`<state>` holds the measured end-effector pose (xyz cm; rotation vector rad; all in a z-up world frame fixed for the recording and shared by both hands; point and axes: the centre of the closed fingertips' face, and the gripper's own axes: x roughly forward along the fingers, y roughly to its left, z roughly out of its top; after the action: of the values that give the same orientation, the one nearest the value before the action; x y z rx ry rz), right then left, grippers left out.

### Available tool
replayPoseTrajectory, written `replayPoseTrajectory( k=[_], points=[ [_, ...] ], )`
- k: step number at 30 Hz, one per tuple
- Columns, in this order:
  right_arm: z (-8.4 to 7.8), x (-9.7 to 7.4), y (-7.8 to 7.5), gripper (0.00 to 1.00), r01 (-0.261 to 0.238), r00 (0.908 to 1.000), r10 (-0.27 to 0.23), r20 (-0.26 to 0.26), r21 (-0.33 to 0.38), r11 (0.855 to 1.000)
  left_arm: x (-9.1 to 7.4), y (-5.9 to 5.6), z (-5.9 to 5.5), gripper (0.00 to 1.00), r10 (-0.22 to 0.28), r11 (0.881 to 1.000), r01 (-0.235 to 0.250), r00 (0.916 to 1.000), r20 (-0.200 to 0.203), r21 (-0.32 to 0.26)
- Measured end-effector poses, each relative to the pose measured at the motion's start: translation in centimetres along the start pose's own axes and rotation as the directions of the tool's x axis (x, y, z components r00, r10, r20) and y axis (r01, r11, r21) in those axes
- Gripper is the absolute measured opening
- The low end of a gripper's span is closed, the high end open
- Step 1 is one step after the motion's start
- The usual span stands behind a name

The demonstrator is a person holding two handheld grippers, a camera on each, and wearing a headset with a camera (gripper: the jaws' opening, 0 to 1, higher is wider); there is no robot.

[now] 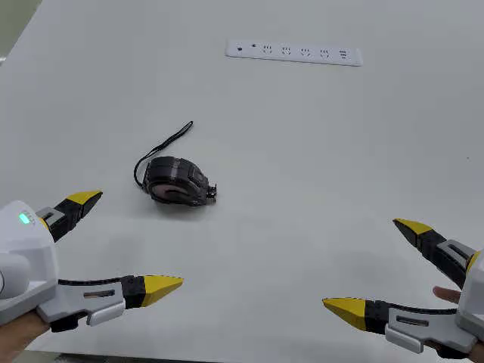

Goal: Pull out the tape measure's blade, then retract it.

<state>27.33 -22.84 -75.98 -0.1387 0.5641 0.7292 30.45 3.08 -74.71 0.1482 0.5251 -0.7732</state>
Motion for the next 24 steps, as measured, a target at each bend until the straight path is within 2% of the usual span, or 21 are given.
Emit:
replayPoseTrajectory(
  k=[10, 24],
  points=[
    [-0.18, 0.05, -0.37, 1.00, -0.001, 0.9999, 0.001, -0.010, -0.004, 1.000, 0.04, 0.27, -0.30, 1.00, 0.000, 1.000, 0.000, 1.0000, -0.007, -0.006],
    [0.64, 0.58, 0.23, 1.00, -0.016, 0.9998, 0.016, 0.008, -0.011, 1.000, 0.02, 0.82, -0.21, 1.00, 0.002, 1.000, -0.002, 0.9998, -0.020, 0.026]
  ],
)
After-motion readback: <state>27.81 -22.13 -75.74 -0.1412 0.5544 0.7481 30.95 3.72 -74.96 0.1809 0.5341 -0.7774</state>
